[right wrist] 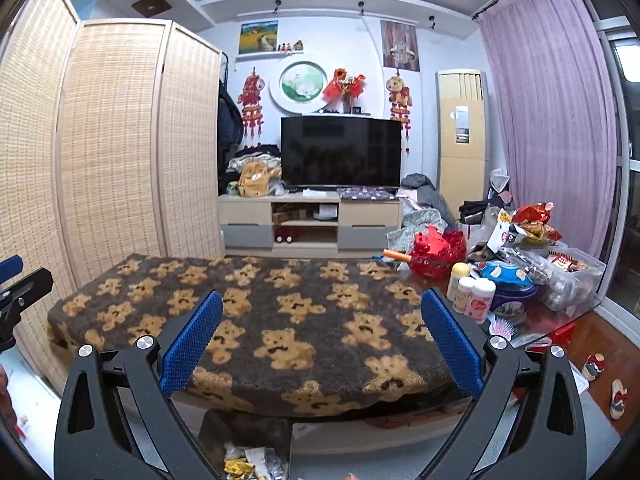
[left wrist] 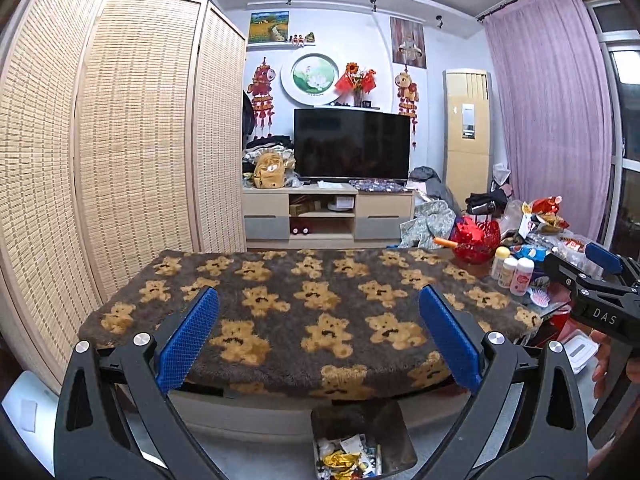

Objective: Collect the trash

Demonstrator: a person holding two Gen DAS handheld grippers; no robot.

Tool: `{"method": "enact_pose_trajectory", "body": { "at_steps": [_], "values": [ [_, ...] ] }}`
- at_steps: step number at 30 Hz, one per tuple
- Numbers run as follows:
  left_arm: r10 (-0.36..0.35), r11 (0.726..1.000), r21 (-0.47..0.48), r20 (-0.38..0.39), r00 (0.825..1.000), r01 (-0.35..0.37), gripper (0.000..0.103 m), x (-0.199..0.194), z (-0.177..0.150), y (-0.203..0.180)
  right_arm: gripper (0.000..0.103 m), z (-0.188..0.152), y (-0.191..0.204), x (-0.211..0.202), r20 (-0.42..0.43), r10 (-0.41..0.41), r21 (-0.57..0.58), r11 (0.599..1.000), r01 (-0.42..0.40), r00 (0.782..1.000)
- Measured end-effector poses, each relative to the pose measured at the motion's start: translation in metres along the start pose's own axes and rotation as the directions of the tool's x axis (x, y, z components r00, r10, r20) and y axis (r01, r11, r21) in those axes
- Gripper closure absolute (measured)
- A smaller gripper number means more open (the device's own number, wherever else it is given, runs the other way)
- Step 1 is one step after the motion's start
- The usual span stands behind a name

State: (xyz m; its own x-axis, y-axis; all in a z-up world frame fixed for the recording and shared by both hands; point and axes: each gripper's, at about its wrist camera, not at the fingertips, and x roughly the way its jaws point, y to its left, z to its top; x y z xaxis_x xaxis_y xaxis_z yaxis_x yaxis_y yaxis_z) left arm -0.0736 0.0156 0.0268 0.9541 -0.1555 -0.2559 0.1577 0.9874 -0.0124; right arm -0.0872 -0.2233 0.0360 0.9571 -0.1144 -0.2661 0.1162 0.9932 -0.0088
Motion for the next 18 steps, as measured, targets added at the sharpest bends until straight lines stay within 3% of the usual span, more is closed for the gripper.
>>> {"method": "enact_pose_trajectory", "body": {
  "at_steps": [9, 18],
  "values": [
    [0.007, 1.000, -0.018, -0.008, 1.000, -0.007, 0.008, -0.0002, 0.0020, 0.0027, 0.003, 0.0089, 0.0007, -0.0124, 0.023, -0.014, -0.005, 1.000, 0.014, 1.000],
    [-0.001, 1.000, -0.013, -0.023, 1.000, 0.000, 0.008, 0.0022, -0.0003, 0.0001, 0.003, 0.0040, -0.0074, -0.0077, -0.025, -0.044, 0.017, 0.999, 0.044, 0.999]
  ]
}}
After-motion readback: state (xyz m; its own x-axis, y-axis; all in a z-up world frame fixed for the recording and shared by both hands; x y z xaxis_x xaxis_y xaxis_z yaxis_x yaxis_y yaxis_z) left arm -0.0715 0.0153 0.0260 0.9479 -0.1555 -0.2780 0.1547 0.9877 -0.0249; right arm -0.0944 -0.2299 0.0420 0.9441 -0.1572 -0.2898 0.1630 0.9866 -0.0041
